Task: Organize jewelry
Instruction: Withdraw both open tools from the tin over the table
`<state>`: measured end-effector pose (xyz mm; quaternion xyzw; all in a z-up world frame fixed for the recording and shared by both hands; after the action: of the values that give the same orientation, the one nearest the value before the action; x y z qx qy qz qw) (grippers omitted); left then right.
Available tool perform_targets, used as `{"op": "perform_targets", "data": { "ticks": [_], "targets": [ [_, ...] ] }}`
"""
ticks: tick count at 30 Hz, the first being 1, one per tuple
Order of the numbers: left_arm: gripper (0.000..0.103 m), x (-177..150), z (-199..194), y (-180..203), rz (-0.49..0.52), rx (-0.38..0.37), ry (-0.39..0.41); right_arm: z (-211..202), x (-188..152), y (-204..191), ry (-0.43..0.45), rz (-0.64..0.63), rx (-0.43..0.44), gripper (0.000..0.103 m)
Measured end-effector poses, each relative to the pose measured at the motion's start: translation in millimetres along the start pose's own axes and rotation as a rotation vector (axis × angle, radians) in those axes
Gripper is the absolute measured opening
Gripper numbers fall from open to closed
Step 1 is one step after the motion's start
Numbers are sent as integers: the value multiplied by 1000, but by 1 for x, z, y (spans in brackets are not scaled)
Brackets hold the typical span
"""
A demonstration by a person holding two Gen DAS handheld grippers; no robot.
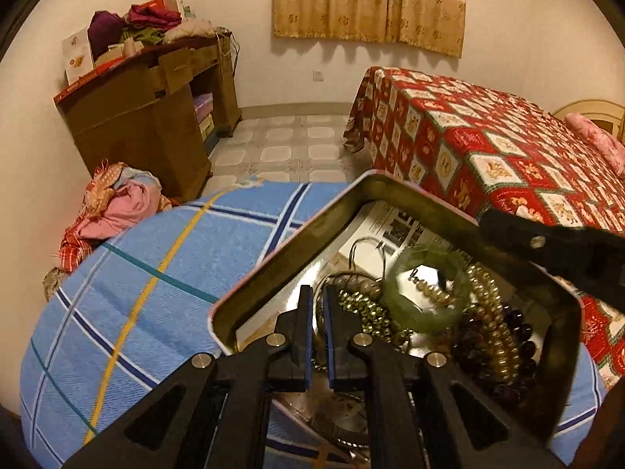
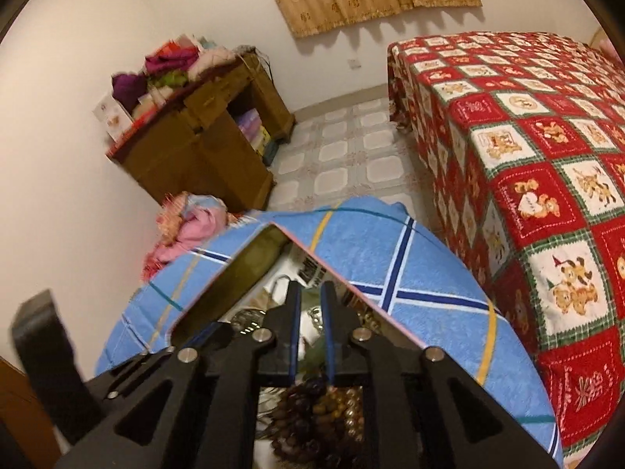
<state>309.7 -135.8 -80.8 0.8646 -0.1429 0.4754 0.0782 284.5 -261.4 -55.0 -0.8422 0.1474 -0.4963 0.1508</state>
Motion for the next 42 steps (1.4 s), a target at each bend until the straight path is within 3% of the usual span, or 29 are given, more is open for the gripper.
{"op": "perform_targets", "data": {
  "ticks": [1, 2, 4, 5, 9, 11, 15, 23, 30, 42],
  "targets": [
    [18, 3, -3, 1, 1, 2, 3, -4, 4, -2, 20, 3, 0, 20],
    [28, 7, -10, 0, -2, 8, 4, -15, 9, -4, 49, 4, -1, 32],
    [72, 14, -22, -2, -14, 18, 23, -36, 17, -8, 105, -2, -10, 53],
    [76, 20, -34, -5, -21, 35, 60, -48, 20, -11, 135, -10, -14, 60],
    [77, 24, -68, -14, -7, 78, 98, -90, 21, -21, 205, -71, -72, 63],
    [77, 20, -86, -20, -9, 94, 100, -106, 18, -24, 230, -81, -95, 72],
    [77, 10, -124, -29, -6, 105, 133, -139, 4, -33, 277, -107, -127, 73],
    [77, -18, -190, -44, 15, 125, 184, -183, -35, -47, 285, -108, -133, 73],
    [77, -48, -216, -55, -20, 140, 174, -204, -65, -55, 266, -122, -133, 73],
    [77, -71, -238, -67, -32, 152, 178, -229, -89, -74, 275, -179, -122, 73]
  ]
}}
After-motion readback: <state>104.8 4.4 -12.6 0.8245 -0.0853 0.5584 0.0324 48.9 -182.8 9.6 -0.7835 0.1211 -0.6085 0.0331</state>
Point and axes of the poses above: each gripper's, at about its wrist camera, not at the fingertips, and z roughly the way its jaws point, y to its right, x to its top, the point moved 9 cm from there along z, roughly the way its jaws point, and after that the axes turned 14 degrees about y, right-handed, at the moved point
